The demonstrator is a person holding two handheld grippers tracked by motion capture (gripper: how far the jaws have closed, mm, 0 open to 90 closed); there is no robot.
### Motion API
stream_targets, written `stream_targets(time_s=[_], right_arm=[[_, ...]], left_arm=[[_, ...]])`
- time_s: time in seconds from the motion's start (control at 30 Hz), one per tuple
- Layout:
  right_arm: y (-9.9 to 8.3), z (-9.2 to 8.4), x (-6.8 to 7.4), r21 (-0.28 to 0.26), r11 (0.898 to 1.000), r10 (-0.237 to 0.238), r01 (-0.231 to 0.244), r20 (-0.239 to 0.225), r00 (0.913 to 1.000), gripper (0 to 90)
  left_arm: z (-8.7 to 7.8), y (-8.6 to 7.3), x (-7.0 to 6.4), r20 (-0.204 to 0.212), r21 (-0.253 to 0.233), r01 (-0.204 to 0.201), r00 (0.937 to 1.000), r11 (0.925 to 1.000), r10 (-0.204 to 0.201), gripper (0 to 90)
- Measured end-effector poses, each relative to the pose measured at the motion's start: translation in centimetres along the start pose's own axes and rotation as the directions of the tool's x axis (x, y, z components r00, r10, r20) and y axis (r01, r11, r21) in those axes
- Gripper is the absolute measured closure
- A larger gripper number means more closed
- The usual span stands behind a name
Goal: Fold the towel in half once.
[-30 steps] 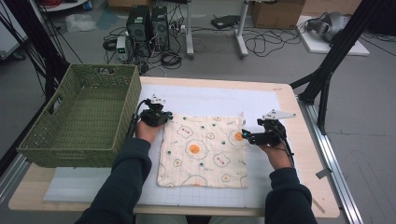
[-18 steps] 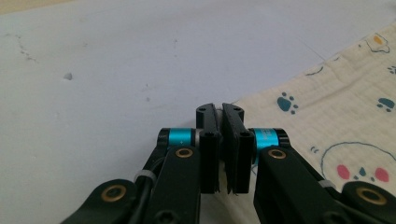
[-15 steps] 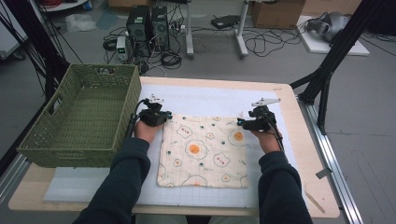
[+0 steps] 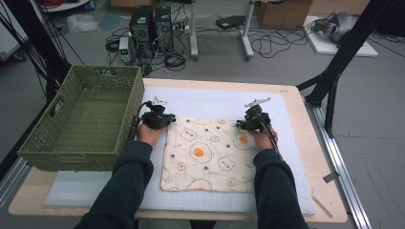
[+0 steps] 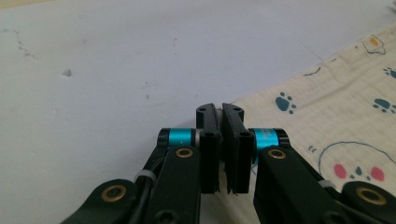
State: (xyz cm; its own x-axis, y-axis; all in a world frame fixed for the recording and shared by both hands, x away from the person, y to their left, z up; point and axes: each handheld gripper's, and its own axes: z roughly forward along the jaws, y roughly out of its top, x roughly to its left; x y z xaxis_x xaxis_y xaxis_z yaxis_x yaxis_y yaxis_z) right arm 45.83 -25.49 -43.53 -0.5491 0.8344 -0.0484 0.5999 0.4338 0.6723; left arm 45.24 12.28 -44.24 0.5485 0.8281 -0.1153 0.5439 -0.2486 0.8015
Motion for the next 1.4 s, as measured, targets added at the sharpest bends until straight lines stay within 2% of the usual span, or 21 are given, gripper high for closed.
stream_targets(time_s=[0.1,0.13,0.2,0.23,0.3,0.37,0.43,0.53,0.6,0.67,0.73,0.8,0.87,0.93,1.07,1.27,1.33,1.4], right_arm=[[-0.2,0.3,-0.1,-0.001,1.0,0.022,-0.022,-0.017,0.9996,56.3],[-0.2,0.2,-0.2,0.0,1.0,0.02,-0.02,-0.024,0.9995,60.7],[-0.2,0.1,0.0,0.003,1.0,0.031,-0.031,-0.046,0.9985,78.1],[-0.2,0.1,0.2,0.0,1.0,0.024,-0.024,-0.044,0.9988,82.9],[-0.1,0.1,0.8,0.004,1.0,0.003,-0.003,-0.019,0.9998,85.5],[-0.1,0.0,0.8,0.001,1.0,-0.011,0.011,-0.007,0.9999,86.5],[0.1,-0.3,0.7,-0.01,1.0,-0.023,0.023,0.025,0.9994,86.9],[0.4,-1.0,0.4,-0.074,0.997,-0.016,0.02,0.054,0.9984,86.9],[0.8,-1.6,0.3,-0.117,0.993,-0.023,0.032,0.08,0.9965,86.9],[1.2,-2.1,0.2,-0.154,0.988,-0.018,0.034,0.103,0.9945,86.9],[1.4,-2.4,0.1,-0.183,0.983,-0.002,0.021,0.105,0.9945,86.9],[1.3,-2.5,0.0,-0.176,0.984,-0.006,0.024,0.099,0.9951,86.8],[1.1,-2.6,-0.1,-0.175,0.984,-0.009,0.024,0.086,0.9962,86.8],[0.8,-2.9,0.0,-0.191,0.982,0.001,0.011,0.065,0.9979,86.7],[0.4,-3.6,0.2,-0.211,0.977,-0.004,0.01,0.03,0.9995,86.7],[-0.4,-5.0,0.8,-0.248,0.969,-0.013,0.012,-0.003,0.9999,86.6],[-0.6,-5.6,1.0,-0.259,0.966,-0.019,0.018,-0.004,0.9998,86.5],[-0.9,-6.2,1.2,-0.276,0.961,-0.023,0.018,-0.014,0.9996,86.4]], left_arm=[[0.0,-0.1,0.1,0.003,0.004,0.005,1.0,1.0,-0.005,85.1],[0.0,-0.1,0.1,0.003,0.001,0.01,0.9999,1.0,-0.01,85.0],[-0.1,-0.1,0.1,0.006,0.007,0.003,1.0,1.0,-0.003,85.1],[-0.1,-0.1,0.1,0.002,0.009,-0.001,1.0,1.0,0.001,85.1],[-0.2,0.0,0.0,0.0,0.001,-0.001,1.0,1.0,0.001,85.2],[-0.4,0.2,-0.1,-0.02,-0.023,-0.012,0.9997,0.9997,0.012,85.6],[-0.9,0.6,-0.2,-0.048,-0.056,-0.04,0.9981,0.9976,0.037,85.8],[-1.4,1.1,-0.2,-0.082,-0.116,-0.042,0.9961,0.9924,0.032,86.1],[-1.7,1.4,-0.2,-0.095,-0.167,-0.039,0.9952,0.9853,0.023,86.1],[-1.9,1.7,-0.3,-0.088,-0.2,-0.034,0.996,0.9791,0.017,86.1],[-1.9,1.9,-0.4,-0.068,-0.181,-0.035,0.9974,0.9829,0.023,86.1],[-2.0,2.0,-0.6,-0.047,-0.183,-0.03,0.9987,0.9827,0.022,86.0],[-2.3,2.0,-0.6,-0.035,-0.173,-0.02,0.9993,0.9846,0.014,85.9],[-2.5,1.9,-0.5,-0.016,-0.163,0.007,0.9998,0.9866,-0.01,85.8],[-3.3,2.1,-0.7,0.006,-0.167,0.013,0.9999,0.9859,-0.012,85.8],[-4.4,1.8,-1.5,0.037,-0.154,-0.011,0.9992,0.988,0.016,85.7],[-5.0,1.7,-2.0,0.039,-0.181,-0.012,0.9991,0.9834,0.019,85.7],[-5.4,1.4,-2.4,0.043,-0.176,-0.03,0.9984,0.9839,0.038,85.7]])
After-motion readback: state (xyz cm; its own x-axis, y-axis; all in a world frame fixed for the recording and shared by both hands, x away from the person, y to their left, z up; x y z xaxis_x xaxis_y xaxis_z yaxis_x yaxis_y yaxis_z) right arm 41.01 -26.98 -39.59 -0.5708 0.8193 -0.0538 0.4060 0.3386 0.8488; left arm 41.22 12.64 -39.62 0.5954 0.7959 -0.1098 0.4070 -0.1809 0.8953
